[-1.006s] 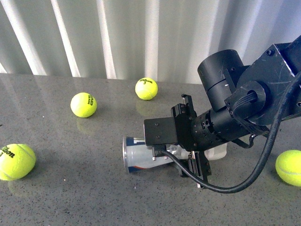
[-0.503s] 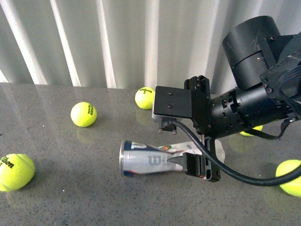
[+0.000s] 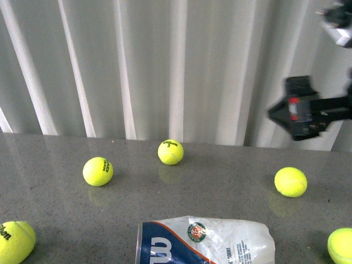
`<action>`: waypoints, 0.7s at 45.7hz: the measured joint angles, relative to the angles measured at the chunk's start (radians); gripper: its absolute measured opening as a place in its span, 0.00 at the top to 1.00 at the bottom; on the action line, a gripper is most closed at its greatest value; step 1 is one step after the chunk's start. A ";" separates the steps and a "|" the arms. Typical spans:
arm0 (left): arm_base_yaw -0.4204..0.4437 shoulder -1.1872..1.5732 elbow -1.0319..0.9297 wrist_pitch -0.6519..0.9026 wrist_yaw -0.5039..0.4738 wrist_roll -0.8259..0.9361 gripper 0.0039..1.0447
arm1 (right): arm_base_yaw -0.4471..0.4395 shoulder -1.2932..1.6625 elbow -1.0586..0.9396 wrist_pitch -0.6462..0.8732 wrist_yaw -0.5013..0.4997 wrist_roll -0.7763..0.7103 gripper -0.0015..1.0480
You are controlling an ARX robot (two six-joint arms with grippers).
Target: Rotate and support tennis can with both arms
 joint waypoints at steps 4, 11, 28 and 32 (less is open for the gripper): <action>0.000 0.000 0.000 0.000 0.000 0.000 0.06 | -0.023 -0.020 -0.023 -0.003 0.022 0.098 0.07; 0.000 -0.001 0.000 0.000 0.002 0.000 0.06 | -0.006 -0.013 -0.077 0.152 0.111 0.130 0.13; 0.000 -0.001 0.000 0.000 0.001 0.000 0.06 | -0.064 -0.229 -0.508 0.715 0.207 -0.014 0.82; 0.000 -0.001 0.000 0.000 0.000 0.000 0.06 | -0.076 -0.300 -0.569 0.710 0.187 -0.019 0.97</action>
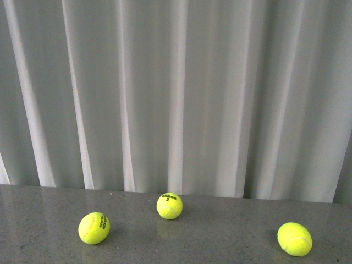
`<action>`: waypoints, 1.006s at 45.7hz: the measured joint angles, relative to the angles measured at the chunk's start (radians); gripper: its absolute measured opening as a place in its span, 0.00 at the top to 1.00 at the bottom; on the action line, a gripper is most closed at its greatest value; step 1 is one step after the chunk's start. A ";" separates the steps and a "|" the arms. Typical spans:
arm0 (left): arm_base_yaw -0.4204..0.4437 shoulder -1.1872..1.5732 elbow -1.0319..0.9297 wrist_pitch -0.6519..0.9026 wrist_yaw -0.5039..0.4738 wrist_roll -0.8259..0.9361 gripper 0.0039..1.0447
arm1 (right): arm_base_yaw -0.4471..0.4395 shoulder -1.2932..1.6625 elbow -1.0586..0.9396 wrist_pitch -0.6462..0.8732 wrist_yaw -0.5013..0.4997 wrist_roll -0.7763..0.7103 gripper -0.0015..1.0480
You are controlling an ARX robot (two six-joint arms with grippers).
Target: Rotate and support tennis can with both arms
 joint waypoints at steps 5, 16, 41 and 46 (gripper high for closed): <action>0.000 0.000 0.000 0.000 0.001 0.000 0.06 | -0.050 -0.092 -0.064 -0.031 -0.061 -0.001 0.97; 0.000 0.000 0.000 0.000 0.000 0.000 0.06 | -0.080 -0.265 -0.162 -0.103 -0.072 0.000 0.97; 0.000 0.000 0.000 0.000 0.000 0.000 0.06 | -0.080 -0.629 -0.230 -0.391 -0.073 0.000 0.97; 0.000 0.000 0.000 0.000 0.000 0.000 0.06 | -0.080 -0.699 -0.230 -0.457 -0.073 -0.001 0.97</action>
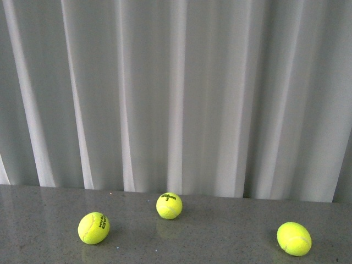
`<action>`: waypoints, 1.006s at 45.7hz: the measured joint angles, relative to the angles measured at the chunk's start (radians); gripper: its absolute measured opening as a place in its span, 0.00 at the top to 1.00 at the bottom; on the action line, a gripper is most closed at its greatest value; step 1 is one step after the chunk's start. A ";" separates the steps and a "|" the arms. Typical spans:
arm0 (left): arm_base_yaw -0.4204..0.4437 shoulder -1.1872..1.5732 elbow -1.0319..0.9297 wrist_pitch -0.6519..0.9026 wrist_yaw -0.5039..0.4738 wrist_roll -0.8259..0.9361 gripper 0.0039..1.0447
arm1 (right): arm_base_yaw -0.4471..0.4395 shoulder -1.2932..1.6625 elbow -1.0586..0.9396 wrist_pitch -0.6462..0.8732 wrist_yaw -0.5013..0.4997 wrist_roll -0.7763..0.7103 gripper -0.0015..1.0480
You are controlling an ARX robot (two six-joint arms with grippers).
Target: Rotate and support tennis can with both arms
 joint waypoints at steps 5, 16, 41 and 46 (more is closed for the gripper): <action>0.000 0.000 0.000 0.000 0.000 0.000 0.06 | 0.000 -0.067 0.000 -0.063 0.000 0.000 0.97; 0.000 0.000 0.000 0.000 0.000 0.000 0.06 | 0.000 -0.157 0.000 -0.151 0.000 0.000 0.97; 0.000 0.000 0.000 0.000 0.000 0.000 0.06 | 0.000 -0.416 0.000 -0.446 -0.003 0.000 0.97; 0.000 0.000 0.000 0.000 0.000 0.000 0.06 | 0.000 -0.464 0.000 -0.461 -0.002 0.000 0.97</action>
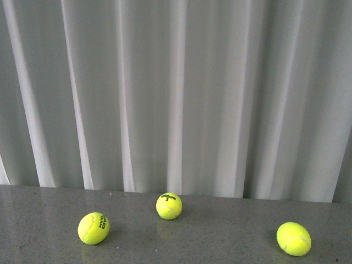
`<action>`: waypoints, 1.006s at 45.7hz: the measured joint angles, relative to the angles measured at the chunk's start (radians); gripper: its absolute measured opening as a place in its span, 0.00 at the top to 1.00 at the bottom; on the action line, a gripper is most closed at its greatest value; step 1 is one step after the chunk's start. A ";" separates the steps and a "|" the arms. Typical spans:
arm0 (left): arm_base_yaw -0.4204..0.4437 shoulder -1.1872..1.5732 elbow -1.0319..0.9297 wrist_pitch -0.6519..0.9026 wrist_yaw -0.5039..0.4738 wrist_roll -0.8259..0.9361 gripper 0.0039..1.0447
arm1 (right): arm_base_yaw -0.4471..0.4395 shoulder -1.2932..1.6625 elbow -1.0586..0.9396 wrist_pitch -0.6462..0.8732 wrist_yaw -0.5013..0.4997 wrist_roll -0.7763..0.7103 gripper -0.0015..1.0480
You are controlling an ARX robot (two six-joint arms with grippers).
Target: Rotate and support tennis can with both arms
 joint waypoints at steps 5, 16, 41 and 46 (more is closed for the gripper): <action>0.000 0.000 0.000 0.000 0.000 0.000 0.06 | 0.000 0.000 0.000 -0.002 0.000 0.000 0.97; 0.000 0.000 0.000 0.000 0.000 0.000 0.06 | 0.000 0.000 0.000 -0.002 0.000 -0.001 0.73; 0.000 0.000 0.000 0.000 0.000 0.000 0.06 | 0.000 0.000 0.000 -0.002 0.000 0.000 0.07; 0.000 0.000 0.000 0.000 0.000 0.000 0.06 | 0.000 0.000 0.000 -0.002 0.000 0.000 0.07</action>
